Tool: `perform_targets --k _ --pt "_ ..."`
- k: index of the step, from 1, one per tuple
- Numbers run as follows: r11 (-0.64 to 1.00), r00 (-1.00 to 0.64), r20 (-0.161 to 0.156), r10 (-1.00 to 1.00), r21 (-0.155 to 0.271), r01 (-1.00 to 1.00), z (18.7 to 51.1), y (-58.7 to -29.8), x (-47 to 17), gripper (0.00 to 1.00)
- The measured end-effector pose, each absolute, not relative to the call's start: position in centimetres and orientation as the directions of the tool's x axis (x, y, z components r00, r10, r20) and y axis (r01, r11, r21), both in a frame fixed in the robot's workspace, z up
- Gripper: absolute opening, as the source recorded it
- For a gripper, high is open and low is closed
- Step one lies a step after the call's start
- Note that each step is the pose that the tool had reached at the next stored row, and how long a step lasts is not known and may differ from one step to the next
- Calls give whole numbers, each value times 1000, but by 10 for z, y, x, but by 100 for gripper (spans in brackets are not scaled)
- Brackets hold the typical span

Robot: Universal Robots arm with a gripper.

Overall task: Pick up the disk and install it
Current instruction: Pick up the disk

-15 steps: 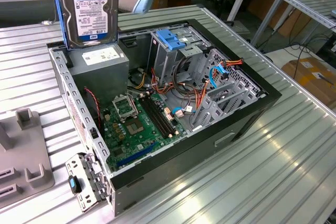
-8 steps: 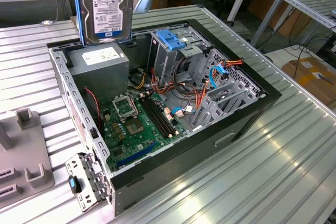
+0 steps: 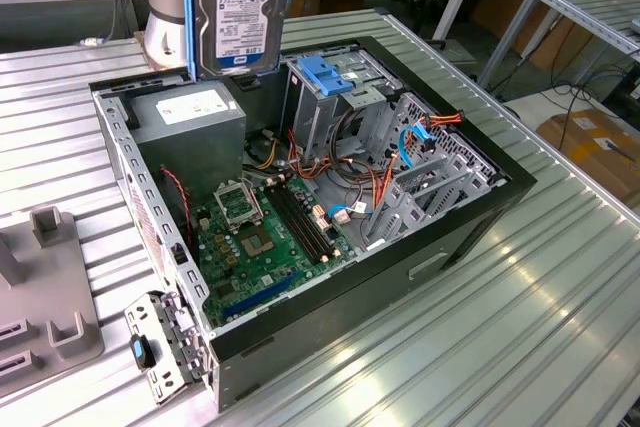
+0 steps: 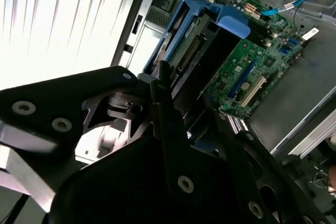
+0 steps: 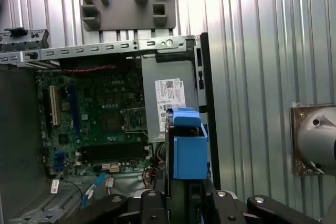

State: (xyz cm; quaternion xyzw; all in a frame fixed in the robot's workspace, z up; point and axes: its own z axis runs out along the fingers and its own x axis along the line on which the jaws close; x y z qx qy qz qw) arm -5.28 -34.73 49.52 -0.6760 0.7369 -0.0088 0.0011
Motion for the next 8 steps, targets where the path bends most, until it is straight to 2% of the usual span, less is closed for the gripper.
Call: perform_targets --k 8 --pt "86 -86 10 -996 -15 -996 495 -347 -6 35"
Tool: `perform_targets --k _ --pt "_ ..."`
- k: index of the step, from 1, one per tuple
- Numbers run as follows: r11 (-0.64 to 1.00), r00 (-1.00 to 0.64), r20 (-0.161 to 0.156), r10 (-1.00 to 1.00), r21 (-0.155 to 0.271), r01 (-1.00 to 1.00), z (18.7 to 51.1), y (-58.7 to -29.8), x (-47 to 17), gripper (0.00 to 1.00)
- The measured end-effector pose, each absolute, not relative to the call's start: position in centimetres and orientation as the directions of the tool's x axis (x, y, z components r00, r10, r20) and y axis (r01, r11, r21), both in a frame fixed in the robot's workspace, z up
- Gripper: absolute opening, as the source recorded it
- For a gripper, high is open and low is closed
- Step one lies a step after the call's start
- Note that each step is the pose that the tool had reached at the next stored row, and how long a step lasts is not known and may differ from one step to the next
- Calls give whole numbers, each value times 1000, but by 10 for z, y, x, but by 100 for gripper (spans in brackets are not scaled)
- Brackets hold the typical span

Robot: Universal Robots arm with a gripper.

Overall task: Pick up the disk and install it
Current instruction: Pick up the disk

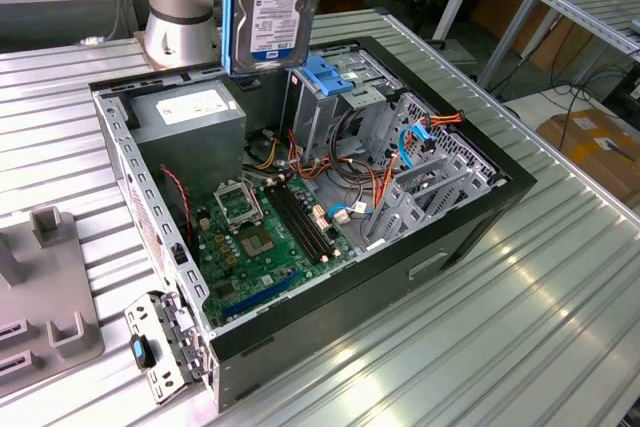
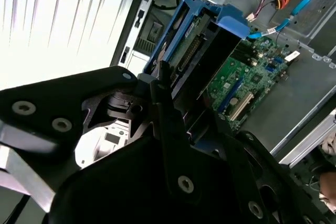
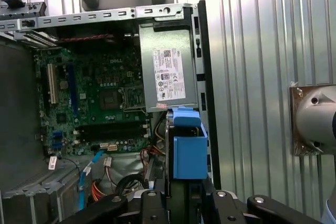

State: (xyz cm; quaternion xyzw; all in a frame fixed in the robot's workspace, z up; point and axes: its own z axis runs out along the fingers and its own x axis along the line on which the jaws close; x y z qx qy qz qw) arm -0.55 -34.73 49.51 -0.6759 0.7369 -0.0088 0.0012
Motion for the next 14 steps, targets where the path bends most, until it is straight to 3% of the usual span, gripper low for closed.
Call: perform_targets --k 14 --pt "86 -86 10 -996 -14 -996 495 -347 79 35"
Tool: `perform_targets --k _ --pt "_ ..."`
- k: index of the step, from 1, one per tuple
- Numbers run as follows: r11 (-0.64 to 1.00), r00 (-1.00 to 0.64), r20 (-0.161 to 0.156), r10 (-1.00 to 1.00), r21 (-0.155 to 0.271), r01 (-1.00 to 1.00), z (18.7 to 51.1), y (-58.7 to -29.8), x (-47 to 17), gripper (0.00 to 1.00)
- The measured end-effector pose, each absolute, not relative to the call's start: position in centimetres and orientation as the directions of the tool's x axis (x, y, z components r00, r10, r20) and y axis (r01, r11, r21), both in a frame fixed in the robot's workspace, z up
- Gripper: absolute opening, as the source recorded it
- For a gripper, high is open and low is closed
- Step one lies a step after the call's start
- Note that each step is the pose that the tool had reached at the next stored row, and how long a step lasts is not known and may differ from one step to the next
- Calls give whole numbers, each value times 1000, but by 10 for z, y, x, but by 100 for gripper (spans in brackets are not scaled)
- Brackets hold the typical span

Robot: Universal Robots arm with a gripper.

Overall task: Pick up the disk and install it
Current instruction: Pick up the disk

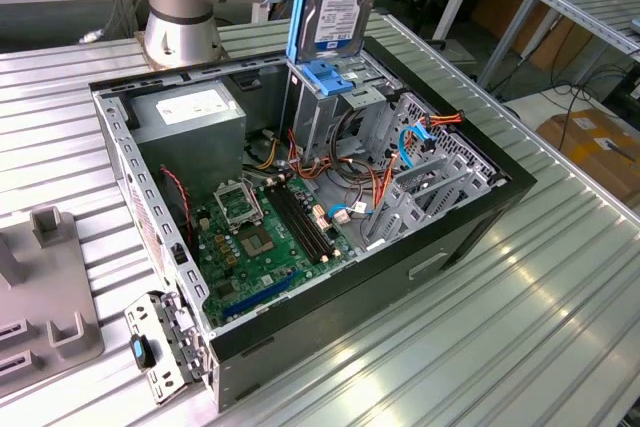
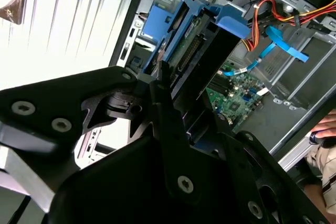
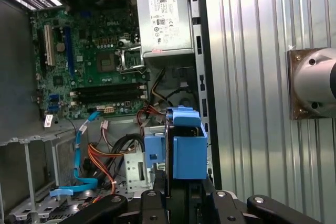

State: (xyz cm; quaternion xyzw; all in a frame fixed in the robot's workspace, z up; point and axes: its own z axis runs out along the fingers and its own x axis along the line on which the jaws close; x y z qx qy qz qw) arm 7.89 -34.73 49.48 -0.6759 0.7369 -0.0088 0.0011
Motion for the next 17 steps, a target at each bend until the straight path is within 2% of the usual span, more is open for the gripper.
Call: perform_targets --k 17 --pt "86 -86 10 -996 -15 -996 495 -348 86 35"
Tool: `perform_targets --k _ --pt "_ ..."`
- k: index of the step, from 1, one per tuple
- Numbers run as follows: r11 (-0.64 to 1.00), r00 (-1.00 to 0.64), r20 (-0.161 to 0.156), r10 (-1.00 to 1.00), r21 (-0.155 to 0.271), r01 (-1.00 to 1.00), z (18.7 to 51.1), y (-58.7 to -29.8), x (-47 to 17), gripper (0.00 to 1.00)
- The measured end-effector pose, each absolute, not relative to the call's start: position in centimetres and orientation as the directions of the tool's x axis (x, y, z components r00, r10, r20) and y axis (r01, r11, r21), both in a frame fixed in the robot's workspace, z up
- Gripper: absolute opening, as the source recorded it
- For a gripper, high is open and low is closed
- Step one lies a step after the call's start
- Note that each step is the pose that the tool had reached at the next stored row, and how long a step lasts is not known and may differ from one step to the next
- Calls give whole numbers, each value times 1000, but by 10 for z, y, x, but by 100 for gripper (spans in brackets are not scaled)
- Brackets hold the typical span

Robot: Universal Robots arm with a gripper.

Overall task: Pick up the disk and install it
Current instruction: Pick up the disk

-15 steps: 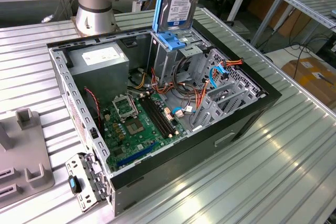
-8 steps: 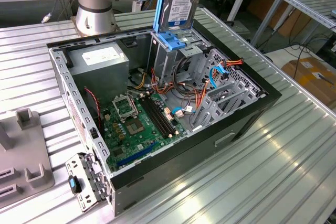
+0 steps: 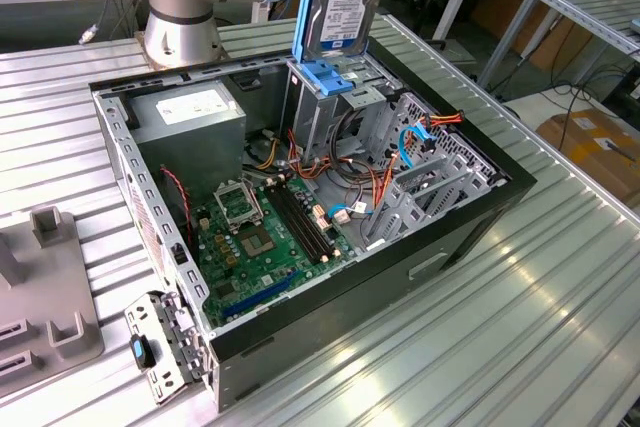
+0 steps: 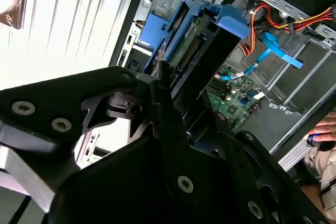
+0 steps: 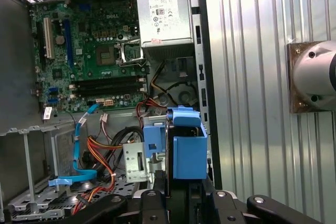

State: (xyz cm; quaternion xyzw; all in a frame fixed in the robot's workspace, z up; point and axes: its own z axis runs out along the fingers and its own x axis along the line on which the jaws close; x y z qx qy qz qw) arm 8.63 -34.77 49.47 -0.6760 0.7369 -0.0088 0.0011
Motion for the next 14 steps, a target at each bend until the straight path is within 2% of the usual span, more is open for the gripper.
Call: perform_targets --k 14 --pt "86 -86 10 -996 -15 -996 495 -379 87 35"
